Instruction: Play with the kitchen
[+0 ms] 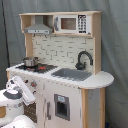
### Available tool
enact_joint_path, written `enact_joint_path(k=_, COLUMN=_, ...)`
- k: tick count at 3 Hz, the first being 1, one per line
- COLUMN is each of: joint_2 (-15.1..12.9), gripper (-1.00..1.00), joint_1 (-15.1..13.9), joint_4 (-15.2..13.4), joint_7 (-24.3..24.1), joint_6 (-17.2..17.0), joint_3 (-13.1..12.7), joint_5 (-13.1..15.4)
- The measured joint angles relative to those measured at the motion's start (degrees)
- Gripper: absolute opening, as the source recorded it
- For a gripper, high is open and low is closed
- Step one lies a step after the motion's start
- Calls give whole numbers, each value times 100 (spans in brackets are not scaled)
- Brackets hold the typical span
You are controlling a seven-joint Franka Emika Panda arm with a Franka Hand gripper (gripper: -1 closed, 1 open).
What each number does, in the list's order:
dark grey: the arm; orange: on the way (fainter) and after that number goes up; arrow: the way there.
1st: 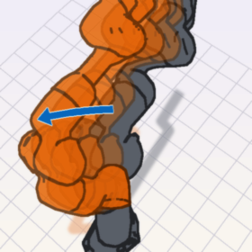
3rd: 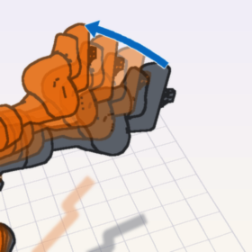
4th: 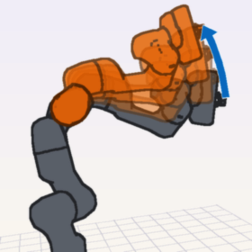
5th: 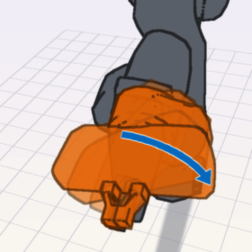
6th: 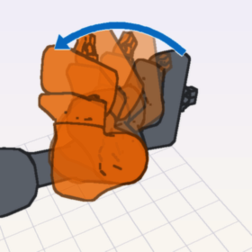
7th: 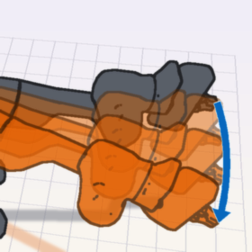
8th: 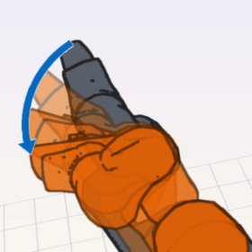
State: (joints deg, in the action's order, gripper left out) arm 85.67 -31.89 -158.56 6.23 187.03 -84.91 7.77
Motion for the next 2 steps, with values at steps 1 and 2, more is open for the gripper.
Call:
enact_joint_path(k=1, joint_2=0, gripper=100, joint_1=-348, joint_4=79, joint_7=-118, joint_6=516, joint_3=-1, joint_5=-11)
enact_joint_path(k=2, joint_2=1, gripper=100, joint_1=-703, joint_4=228, joint_7=-224, joint_6=1050, joint_3=-4, joint_5=-94)
